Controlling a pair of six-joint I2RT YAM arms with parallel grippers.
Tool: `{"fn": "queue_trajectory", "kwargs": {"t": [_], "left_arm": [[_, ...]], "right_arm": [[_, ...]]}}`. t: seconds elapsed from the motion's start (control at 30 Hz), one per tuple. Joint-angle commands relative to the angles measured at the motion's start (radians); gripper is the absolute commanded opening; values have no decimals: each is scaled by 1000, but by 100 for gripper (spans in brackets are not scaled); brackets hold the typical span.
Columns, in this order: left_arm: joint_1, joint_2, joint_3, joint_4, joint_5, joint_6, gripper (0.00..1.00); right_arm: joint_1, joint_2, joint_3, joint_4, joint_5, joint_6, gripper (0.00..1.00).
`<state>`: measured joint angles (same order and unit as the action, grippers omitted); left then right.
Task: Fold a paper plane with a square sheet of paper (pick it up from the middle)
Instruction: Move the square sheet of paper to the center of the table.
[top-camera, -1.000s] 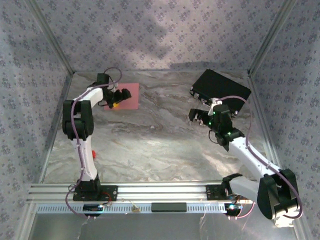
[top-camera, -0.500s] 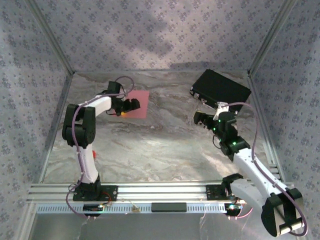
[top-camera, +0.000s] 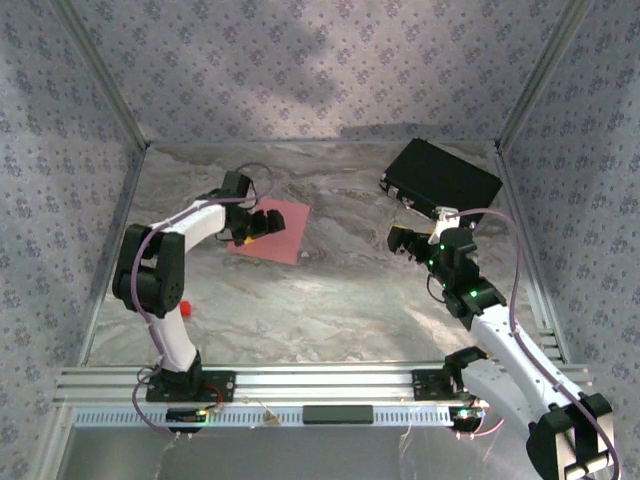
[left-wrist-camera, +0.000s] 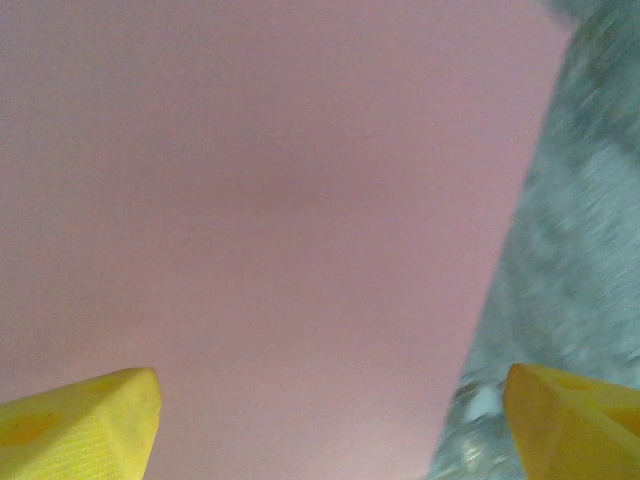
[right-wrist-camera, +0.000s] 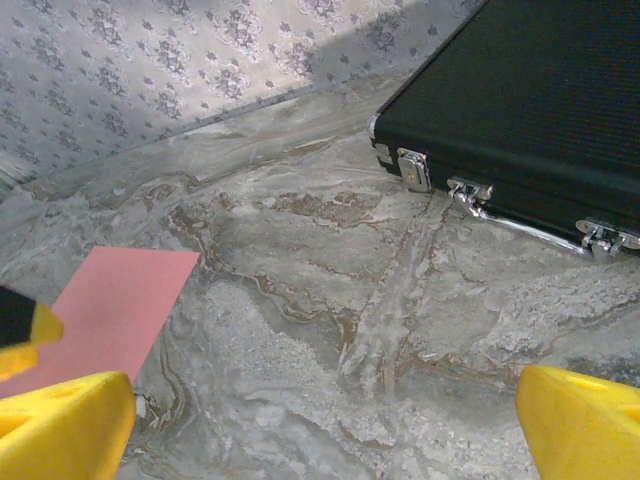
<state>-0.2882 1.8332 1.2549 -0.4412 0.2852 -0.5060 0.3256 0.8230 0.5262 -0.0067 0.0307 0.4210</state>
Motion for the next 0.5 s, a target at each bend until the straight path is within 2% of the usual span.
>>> {"fn": "queue_trajectory", "kwargs": {"t": [0.0,0.17,0.47], "left_arm": [[1,63,147,-51,-21,-10,88],[-2,155,220,-71,-13,-33,88],[-3,195,183,-65,-4,-36,88]], "right_arm": [[2,-16,10,-31,13,-17,99],[-6,-1,13,-28,10,-7,99],[-7,36,20,-21,-24,44,99]]}}
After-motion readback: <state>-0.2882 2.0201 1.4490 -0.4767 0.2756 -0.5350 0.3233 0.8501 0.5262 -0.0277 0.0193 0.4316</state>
